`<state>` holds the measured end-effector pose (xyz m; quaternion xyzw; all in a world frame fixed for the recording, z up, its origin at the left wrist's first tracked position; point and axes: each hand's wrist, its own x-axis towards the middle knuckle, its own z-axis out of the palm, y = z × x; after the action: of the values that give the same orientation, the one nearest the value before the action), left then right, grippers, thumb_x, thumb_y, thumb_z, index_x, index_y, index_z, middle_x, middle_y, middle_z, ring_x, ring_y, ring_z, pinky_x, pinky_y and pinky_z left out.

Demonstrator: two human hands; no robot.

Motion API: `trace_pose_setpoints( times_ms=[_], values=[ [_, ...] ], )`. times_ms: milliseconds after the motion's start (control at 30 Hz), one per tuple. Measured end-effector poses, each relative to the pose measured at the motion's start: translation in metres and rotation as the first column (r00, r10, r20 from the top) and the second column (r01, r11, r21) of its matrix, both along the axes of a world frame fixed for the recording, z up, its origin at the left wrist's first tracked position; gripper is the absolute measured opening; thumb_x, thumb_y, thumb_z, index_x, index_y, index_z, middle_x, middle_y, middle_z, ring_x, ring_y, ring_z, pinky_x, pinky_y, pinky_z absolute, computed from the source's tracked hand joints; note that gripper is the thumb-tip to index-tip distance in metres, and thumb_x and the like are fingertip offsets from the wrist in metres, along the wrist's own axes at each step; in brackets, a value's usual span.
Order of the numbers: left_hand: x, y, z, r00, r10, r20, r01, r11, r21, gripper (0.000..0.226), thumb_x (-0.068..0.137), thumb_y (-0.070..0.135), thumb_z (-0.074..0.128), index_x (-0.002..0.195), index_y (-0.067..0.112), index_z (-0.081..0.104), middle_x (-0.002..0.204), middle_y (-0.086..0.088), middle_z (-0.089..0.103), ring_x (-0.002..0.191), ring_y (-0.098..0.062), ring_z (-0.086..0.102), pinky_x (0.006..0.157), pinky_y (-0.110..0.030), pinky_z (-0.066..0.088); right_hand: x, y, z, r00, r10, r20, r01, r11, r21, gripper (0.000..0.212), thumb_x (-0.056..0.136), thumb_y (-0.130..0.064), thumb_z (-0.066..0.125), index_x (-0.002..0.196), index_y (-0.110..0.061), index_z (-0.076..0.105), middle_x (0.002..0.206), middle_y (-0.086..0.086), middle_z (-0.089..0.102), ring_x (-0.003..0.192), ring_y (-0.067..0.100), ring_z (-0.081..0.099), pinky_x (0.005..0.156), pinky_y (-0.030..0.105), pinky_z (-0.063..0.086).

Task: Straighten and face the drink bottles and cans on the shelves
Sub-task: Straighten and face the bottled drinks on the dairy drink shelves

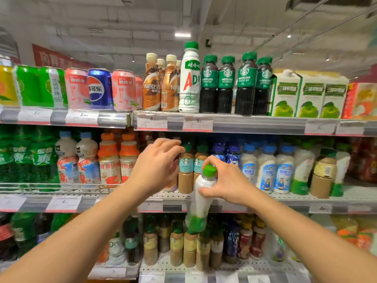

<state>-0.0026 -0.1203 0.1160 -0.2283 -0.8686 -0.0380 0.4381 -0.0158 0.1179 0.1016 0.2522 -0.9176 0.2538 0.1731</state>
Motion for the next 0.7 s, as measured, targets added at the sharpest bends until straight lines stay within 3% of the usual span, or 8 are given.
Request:
trace_pose_setpoints(
  times_ms=[100, 200, 367, 533, 700],
  values=[
    [-0.007, 0.009, 0.028, 0.996, -0.014, -0.087, 0.012, 1.0, -0.026, 0.044, 0.087, 0.027, 0.05, 0.128, 0.014, 0.064, 0.142, -0.009, 0.057, 0.127, -0.033, 0.051, 0.097, -0.048, 0.048, 0.005, 0.014, 0.04, 0.997, -0.025, -0.073, 0.019, 0.996, -0.082, 0.052, 0.064, -0.049, 0.079, 0.102, -0.033, 0.047, 0.073, -0.01, 0.061, 0.064, 0.009, 0.054, 0.063, 0.035, 0.044],
    [-0.018, 0.014, 0.048, 0.996, 0.045, -0.071, -0.047, 0.998, -0.034, 0.053, 0.084, 0.023, 0.063, 0.136, 0.016, 0.056, 0.152, -0.01, 0.047, 0.137, -0.035, 0.041, 0.106, -0.053, 0.043, 0.004, 0.024, 0.076, 0.994, -0.026, -0.104, 0.011, 0.99, -0.14, 0.05, 0.071, -0.044, 0.08, 0.105, -0.032, 0.047, 0.083, -0.007, 0.066, 0.072, 0.021, 0.06, 0.072, 0.041, 0.05],
    [-0.03, 0.021, 0.056, 0.989, 0.143, -0.031, -0.144, 0.989, -0.043, 0.064, 0.088, 0.03, 0.061, 0.149, 0.025, 0.042, 0.16, -0.006, 0.036, 0.148, -0.029, 0.027, 0.118, -0.051, 0.031, -0.001, 0.032, 0.123, 0.98, -0.03, -0.199, -0.002, 0.987, -0.16, 0.054, 0.079, -0.049, 0.077, 0.117, -0.03, 0.045, 0.094, -0.003, 0.068, 0.084, 0.022, 0.065, 0.077, 0.039, 0.05],
    [-0.037, 0.022, 0.048, 0.979, 0.199, -0.033, -0.201, 0.974, -0.101, 0.072, 0.085, 0.029, 0.06, 0.153, 0.025, 0.037, 0.162, -0.006, 0.033, 0.15, -0.028, 0.025, 0.121, -0.049, 0.023, -0.007, 0.035, 0.147, 0.968, -0.034, -0.247, -0.002, 0.99, -0.142, 0.056, 0.083, -0.051, 0.073, 0.123, -0.025, 0.043, 0.095, 0.0, 0.068, 0.085, 0.026, 0.065, 0.081, 0.046, 0.052],
    [-0.036, 0.017, 0.049, 0.984, 0.172, -0.053, -0.178, 0.974, -0.143, 0.073, 0.083, 0.025, 0.063, 0.151, 0.025, 0.039, 0.164, -0.01, 0.028, 0.152, -0.032, 0.022, 0.122, -0.051, 0.021, -0.011, 0.035, 0.154, 0.957, -0.046, -0.286, 0.01, 0.992, -0.125, 0.055, 0.084, -0.051, 0.073, 0.122, -0.023, 0.044, 0.096, -0.002, 0.067, 0.086, 0.023, 0.063, 0.078, 0.04, 0.05]
  ],
)
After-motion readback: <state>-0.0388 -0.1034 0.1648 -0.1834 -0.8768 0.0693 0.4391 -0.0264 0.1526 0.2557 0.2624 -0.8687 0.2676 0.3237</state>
